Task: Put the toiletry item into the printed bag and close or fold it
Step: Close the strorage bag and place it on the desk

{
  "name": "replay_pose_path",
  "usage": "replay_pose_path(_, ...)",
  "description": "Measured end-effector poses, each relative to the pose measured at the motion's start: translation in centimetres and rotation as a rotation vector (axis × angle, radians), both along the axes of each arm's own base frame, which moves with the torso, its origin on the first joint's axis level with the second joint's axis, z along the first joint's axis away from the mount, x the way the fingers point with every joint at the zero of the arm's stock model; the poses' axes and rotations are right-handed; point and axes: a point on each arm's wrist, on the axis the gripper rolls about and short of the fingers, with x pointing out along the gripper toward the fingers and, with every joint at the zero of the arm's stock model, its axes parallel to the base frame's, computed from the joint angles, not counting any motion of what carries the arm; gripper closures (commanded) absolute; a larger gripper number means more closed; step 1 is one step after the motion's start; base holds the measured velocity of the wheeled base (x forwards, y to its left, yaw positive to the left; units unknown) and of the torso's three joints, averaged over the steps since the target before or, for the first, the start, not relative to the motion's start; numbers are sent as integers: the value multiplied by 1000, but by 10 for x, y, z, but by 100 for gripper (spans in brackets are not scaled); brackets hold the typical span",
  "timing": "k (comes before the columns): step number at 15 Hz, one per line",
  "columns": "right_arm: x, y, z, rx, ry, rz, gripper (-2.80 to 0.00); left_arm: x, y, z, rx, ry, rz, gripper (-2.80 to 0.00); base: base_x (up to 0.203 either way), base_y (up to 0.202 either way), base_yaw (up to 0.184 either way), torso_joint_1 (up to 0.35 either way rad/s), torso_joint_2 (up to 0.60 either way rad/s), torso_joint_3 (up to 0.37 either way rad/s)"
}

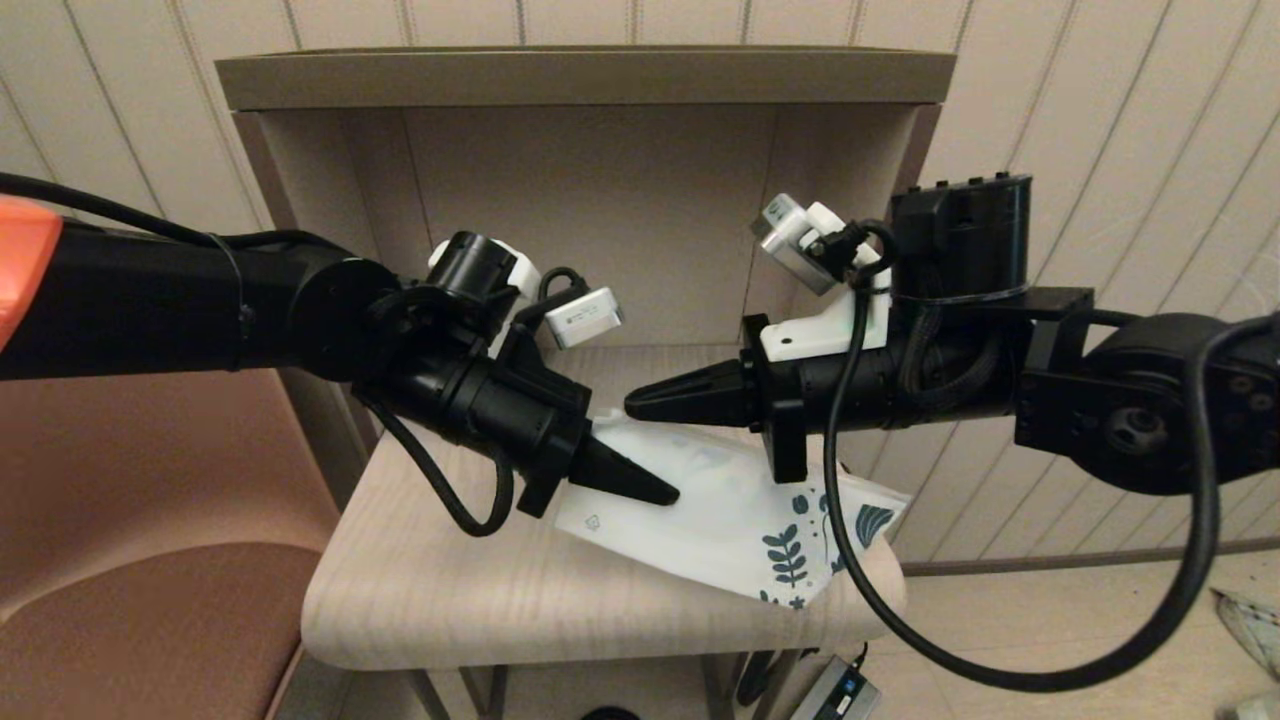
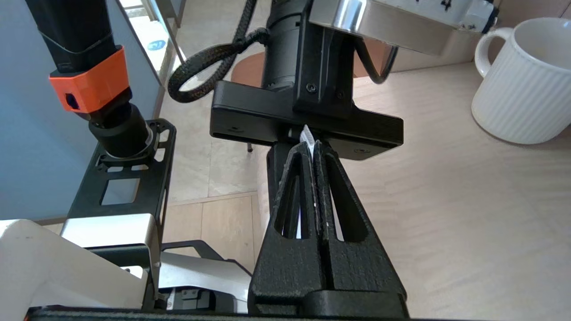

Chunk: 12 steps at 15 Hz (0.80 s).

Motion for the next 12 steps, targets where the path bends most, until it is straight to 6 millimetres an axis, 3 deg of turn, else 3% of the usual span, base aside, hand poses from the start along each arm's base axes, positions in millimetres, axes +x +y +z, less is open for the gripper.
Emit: replay_pose_path(12,5,7,-6,-13,16,-17,-280,0,0,1,-3,-3,-1,0,0,0,0,0,0,0)
